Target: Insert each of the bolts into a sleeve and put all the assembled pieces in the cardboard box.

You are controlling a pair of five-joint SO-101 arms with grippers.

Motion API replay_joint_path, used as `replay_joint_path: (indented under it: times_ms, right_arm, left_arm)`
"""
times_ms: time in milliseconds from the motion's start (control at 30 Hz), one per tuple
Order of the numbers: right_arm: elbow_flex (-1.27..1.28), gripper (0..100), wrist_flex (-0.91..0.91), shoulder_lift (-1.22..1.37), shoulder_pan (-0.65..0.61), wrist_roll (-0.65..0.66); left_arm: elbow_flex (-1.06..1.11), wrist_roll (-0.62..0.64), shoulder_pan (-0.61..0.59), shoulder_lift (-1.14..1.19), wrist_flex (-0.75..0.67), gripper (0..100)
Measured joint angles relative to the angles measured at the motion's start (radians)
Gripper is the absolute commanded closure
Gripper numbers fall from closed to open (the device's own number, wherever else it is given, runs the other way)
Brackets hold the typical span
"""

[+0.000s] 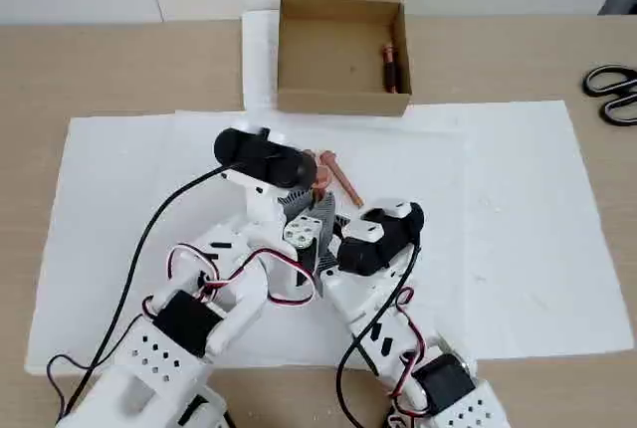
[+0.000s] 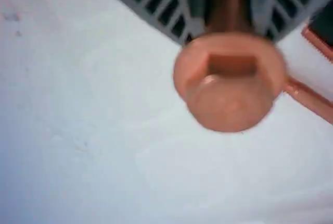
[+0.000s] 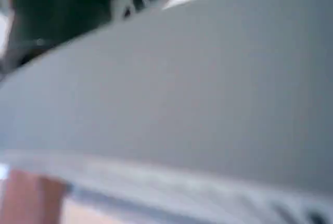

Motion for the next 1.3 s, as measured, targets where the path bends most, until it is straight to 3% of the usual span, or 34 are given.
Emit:
replay_joint_path:
  times_ms: [267,500,733,933,1133,1300]
  right_arm:
    - [0.000,99.5,0.000,0.000,0.000,0.000]
    - [0.000,99.5,0.000,0.000,0.000,0.000]
    - [0.000,99.5,0.000,0.000,0.005,0.000]
    - [0.000,99.5,0.000,0.000,0.020,0.000]
    - [0.000,99.5,0.000,0.000,0.054,0.000]
    - [0.000,99.5,0.005,0.000,0.109,0.000]
  left_arm:
    - [-0.006,-0.002,0.002,0.000,0.029,99]
    - [-0.006,-0.002,0.002,0.000,0.035,89]
    - [-0.006,-0.006,-0.005,0.002,0.037,88]
    - [-0.095,-0.071,-0.015,-0.043,0.180,88]
    - [-0.224,-0.087,-0.138,-0.123,0.341,88]
    - [-0.230,-0.089,-0.384,-0.190,0.379,88]
